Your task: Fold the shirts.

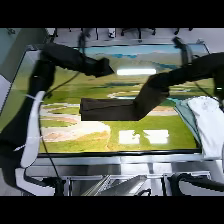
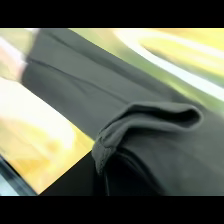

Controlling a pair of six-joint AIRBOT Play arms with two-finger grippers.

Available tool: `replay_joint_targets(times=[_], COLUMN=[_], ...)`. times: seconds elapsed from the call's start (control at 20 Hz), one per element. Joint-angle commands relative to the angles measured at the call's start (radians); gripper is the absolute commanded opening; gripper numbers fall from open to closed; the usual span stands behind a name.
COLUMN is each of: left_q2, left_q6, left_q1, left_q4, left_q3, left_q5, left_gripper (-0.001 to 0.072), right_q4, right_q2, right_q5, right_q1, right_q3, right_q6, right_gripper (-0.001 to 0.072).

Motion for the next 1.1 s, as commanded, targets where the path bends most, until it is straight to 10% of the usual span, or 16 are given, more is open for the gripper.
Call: replay_joint_targets(times=[0.0,0.2,0.3,0.5,0.85,1.05], left_q2=[0.18,0.299,0.326,0.341,0.384,0.377], left_q6=[0.046,0.129,0.165,0.201,0.209,0.184], left_q1=[0.104,0.133,0.13,0.13,0.148,0.24], left_q4=[0.001,0.001,0.0,0.0,-0.001,0.01], left_q3=[-0.037,-0.195,-0.277,-0.402,-0.418,-0.319], left_q5=[0.016,-0.04,-0.048,-0.052,-0.036,-0.034], left_gripper=[0.0016,0.0016,0.0016,0.0016,0.0016,0.0014], right_q4=[0.021,0.03,-0.013,-0.026,-0.039,-0.067], right_q2=[-0.079,-0.36,-0.485,-0.393,-0.225,-0.227], right_q5=[0.357,0.968,1.058,0.88,0.139,0.064], right_q1=[0.343,0.761,0.856,0.708,0.178,0.048], right_q3=[0.001,0.027,0.103,0.121,0.113,0.053], right_q6=[0.026,0.025,0.026,0.099,0.257,0.297], right_gripper=[0.0014,0.0021,0.0437,0.0498,0.0495,0.0497])
